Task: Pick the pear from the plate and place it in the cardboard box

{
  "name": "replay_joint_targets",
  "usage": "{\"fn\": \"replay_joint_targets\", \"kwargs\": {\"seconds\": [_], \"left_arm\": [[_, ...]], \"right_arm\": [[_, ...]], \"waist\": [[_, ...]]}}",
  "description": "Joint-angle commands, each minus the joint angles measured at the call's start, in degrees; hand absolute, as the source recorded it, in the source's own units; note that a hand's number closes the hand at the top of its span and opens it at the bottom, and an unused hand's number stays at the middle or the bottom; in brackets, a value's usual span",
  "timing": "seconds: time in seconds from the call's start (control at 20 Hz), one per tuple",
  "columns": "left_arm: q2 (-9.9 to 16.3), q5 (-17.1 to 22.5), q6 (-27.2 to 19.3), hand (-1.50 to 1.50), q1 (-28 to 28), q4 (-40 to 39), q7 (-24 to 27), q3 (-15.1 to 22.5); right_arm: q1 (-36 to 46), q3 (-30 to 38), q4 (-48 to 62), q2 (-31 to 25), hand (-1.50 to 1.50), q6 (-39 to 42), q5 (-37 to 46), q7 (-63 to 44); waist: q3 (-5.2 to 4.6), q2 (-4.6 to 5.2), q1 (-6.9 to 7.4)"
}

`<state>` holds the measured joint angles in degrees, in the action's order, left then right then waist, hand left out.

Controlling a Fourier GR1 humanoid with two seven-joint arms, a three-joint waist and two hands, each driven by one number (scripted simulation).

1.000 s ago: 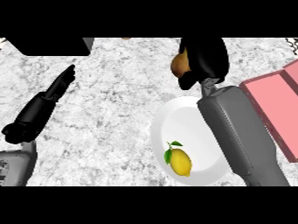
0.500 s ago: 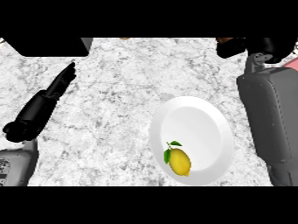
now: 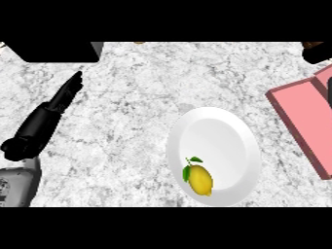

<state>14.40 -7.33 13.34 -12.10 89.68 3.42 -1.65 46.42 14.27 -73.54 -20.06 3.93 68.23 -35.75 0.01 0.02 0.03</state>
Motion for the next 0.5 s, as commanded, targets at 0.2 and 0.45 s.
{"fn": "replay_joint_targets", "kwargs": {"seconds": [0.2, 0.45], "left_arm": [[0.9, 0.6, 1.3, 0.00, -0.1, -0.2, 0.5, -1.0], [-1.4, -0.5, 0.1, 0.00, -0.2, 1.0, -1.3, 0.7]], "right_arm": [[-2.8, 7.2, 10.1, -7.9, 1.50, 14.8, -9.0, 5.2], [-4.0, 9.5, 15.3, -13.0, 1.50, 21.1, -12.9, 10.2]], "waist": [[0.00, 0.03, 0.02], [0.01, 0.07, 0.25]]}}
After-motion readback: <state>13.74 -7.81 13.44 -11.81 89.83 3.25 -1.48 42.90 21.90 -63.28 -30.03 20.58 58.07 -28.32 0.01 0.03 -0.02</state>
